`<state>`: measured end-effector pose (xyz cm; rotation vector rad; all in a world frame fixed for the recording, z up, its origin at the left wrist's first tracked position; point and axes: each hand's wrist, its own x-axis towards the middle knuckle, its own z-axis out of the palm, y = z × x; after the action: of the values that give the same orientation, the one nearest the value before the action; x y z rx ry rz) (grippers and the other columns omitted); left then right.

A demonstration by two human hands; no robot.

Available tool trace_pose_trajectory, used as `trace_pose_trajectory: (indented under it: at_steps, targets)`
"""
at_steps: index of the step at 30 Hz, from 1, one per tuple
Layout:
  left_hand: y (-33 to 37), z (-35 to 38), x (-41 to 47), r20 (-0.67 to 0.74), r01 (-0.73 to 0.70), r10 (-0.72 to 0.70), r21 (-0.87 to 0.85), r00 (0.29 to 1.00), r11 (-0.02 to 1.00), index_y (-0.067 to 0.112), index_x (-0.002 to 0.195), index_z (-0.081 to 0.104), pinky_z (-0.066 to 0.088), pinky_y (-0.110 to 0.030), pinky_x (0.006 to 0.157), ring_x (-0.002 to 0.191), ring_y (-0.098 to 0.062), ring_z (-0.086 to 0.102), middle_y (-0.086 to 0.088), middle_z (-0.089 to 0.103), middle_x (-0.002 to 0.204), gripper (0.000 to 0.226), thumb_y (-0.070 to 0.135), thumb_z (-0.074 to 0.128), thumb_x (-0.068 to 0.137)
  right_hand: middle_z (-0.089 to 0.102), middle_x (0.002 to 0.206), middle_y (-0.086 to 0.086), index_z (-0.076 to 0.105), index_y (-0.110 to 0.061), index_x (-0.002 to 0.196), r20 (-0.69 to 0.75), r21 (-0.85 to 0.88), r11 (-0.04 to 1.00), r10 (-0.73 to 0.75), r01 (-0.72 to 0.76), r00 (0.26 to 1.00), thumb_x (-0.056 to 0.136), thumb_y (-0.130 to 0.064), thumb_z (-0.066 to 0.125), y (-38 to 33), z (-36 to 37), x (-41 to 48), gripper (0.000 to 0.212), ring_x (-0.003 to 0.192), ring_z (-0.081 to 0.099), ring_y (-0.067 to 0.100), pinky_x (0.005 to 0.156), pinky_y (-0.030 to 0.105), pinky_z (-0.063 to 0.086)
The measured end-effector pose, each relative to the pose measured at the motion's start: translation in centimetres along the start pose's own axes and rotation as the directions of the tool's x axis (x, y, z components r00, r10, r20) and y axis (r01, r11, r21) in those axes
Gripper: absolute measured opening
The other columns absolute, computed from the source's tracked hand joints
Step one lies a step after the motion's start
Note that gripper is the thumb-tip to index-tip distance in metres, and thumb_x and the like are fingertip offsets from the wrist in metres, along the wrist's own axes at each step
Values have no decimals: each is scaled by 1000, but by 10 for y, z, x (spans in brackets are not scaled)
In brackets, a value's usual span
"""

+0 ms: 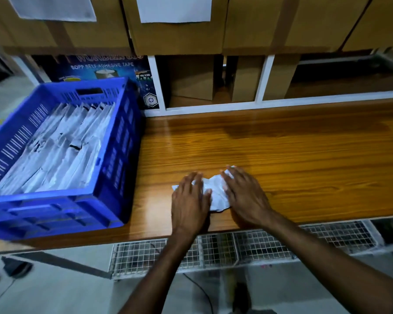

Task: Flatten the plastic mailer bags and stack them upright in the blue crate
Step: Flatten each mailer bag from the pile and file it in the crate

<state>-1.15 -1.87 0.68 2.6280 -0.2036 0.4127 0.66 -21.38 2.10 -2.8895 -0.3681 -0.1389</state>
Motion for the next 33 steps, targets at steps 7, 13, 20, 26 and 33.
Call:
trace_pose_trajectory:
  at_steps: [7, 13, 20, 26, 33]
  targets:
    - [5, 48, 9, 221, -28, -6, 150, 975, 988, 12, 159, 35, 29, -46, 121, 156, -27, 23, -6, 28, 167, 61, 46, 22, 110, -8, 170, -1, 2, -24, 163, 211, -3, 999, 50, -50, 976, 105, -58, 11, 21, 25, 30, 68, 155, -15, 17, 126, 40, -3]
    - [6, 56, 57, 299, 16, -42, 91, 953, 996, 28, 164, 16, 8, -37, 128, 159, -13, 0, 9, 9, 171, 63, 56, 16, 108, -11, 170, 0, -2, -24, 163, 193, -8, 992, 126, -127, 973, 105, -59, 11, 41, 31, 64, 68, 156, -14, 17, 126, 43, -5]
    - [-4, 53, 70, 382, 32, -75, 118, 921, 993, 35, 164, 10, 0, -34, 126, 158, -12, -8, 14, -1, 171, 69, 65, 13, 103, -17, 169, -4, -5, -29, 162, 255, 21, 994, 96, -105, 962, 104, -63, 9, 54, 32, 78, 69, 154, -19, 16, 124, 45, -12]
    - [-17, 27, 66, 197, 107, -139, 169, 971, 980, 23, 158, 37, 24, -45, 119, 149, -23, 32, -1, 38, 162, 51, 38, 37, 109, 5, 170, 5, 4, -26, 163, 237, -41, 997, 66, -58, 969, 106, -54, 25, 47, 15, 78, 67, 157, -3, 22, 122, 54, -10]
    - [-20, -4, 91, 297, 164, -205, 157, 933, 974, 28, 110, 67, 37, -41, 94, 120, -31, 50, -3, 61, 118, 24, 41, 70, 90, 47, 128, 3, 46, -28, 144, 200, -77, 993, -70, 87, 977, 84, -44, 64, 42, -27, 76, 65, 131, 37, 25, 116, 57, 6]
